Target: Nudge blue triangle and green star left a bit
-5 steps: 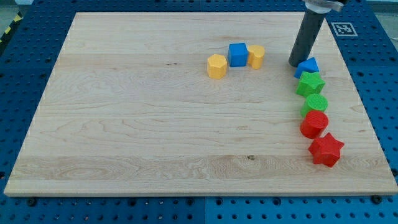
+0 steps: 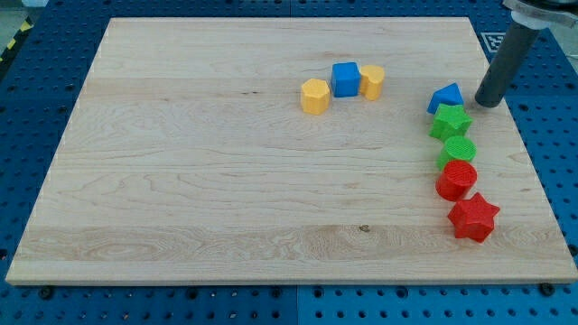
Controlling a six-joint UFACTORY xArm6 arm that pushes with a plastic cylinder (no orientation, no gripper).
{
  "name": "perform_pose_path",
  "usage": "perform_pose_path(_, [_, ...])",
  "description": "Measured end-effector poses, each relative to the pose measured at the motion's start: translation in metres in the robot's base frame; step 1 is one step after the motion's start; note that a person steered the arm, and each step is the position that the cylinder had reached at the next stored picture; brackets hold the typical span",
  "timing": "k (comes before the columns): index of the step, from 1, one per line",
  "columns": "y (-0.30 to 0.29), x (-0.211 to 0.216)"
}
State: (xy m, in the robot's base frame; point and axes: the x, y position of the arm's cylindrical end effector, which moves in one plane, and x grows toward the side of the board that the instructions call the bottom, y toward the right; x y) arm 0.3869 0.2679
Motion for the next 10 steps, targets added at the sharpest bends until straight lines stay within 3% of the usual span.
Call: perform_pose_path(10, [-0.030,0.031])
